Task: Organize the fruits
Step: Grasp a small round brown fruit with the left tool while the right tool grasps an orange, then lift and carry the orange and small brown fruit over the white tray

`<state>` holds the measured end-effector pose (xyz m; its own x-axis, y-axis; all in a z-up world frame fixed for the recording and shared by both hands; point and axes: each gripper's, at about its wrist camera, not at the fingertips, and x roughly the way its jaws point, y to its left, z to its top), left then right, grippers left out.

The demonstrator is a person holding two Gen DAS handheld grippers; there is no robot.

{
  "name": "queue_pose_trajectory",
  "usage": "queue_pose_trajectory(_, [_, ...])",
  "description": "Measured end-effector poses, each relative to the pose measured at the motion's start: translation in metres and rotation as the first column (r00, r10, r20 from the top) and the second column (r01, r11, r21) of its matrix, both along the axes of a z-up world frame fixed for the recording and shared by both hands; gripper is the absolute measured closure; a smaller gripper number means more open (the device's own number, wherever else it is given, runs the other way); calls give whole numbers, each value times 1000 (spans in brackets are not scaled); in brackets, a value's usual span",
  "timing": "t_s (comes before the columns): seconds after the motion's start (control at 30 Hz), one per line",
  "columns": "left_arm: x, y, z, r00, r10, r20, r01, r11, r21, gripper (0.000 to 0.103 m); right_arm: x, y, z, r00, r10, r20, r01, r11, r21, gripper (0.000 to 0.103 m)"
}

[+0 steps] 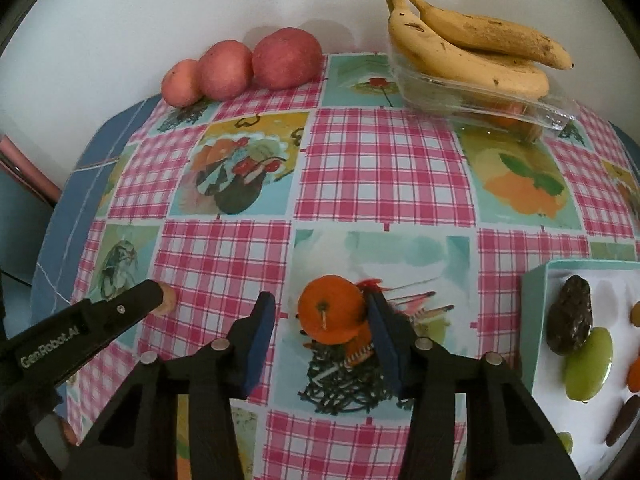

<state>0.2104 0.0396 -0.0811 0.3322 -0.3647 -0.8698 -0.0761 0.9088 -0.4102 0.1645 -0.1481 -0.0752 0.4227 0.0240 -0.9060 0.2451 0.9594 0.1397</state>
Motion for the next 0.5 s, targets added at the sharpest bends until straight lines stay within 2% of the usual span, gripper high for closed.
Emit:
queue_pose_trajectory(0.2, [0, 0, 0, 1000, -2, -2, 2, 1000, -10, 78, 2, -1, -4, 1000, -13, -21, 13, 1000, -28, 66])
queue_pose_trajectory(0.5, [-4, -4, 12, 1000, -22, 5, 22, 1000, 3, 78, -20, -9, 13, 1000, -26, 11, 26, 999, -18, 66])
